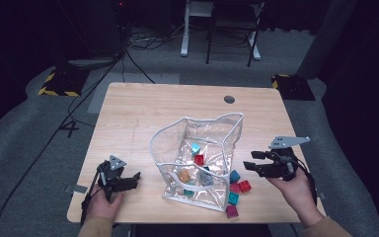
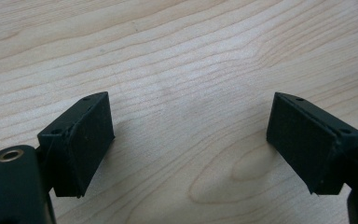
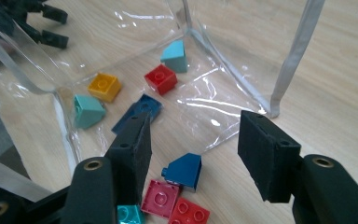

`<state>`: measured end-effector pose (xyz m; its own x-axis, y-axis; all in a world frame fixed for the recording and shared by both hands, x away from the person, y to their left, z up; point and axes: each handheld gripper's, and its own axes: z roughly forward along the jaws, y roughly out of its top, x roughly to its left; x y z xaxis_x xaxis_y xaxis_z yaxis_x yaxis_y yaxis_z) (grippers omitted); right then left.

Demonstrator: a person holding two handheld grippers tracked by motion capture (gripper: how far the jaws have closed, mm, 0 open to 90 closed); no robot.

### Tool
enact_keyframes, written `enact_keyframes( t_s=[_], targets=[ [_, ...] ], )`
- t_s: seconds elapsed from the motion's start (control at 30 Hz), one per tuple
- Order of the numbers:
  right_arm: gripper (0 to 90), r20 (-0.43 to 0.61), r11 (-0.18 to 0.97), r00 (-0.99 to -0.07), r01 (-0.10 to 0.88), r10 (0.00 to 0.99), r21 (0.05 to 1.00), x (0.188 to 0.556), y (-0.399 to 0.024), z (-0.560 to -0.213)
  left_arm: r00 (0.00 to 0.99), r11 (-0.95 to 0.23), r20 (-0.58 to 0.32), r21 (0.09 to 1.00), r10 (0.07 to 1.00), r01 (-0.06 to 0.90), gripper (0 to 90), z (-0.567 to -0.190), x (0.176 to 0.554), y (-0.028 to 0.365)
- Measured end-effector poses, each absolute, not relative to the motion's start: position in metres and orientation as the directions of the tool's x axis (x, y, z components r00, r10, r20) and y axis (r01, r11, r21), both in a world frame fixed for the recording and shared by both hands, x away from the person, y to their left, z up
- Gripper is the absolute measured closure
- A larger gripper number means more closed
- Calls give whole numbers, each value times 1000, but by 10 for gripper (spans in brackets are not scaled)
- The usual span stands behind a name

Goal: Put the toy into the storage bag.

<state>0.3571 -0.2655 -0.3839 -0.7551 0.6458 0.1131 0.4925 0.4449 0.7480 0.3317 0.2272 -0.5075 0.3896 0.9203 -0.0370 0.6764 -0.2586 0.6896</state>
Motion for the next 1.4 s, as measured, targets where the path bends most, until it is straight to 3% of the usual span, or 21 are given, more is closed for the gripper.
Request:
enact_keyframes(
  t_s=[0.73, 0.83, 1.03, 1.4],
  targets=[
    [449, 120, 544, -758, 559, 641, 626, 365, -236, -466, 390, -259, -37, 690, 920, 676, 151, -508, 332, 227],
    [486, 116, 556, -756, 567, 645, 607, 367, -233, -473, 390, -259, -37, 690, 920, 676, 151, -508, 332, 227],
    [561, 107, 565, -756, 567, 646, 599, 368, -234, -476, 390, -259, -37, 690, 920, 676, 151, -508, 332, 227],
    [566, 112, 540, -755, 556, 646, 632, 366, -242, -453, 389, -258, -37, 690, 920, 676, 150, -508, 332, 227]
  ],
)
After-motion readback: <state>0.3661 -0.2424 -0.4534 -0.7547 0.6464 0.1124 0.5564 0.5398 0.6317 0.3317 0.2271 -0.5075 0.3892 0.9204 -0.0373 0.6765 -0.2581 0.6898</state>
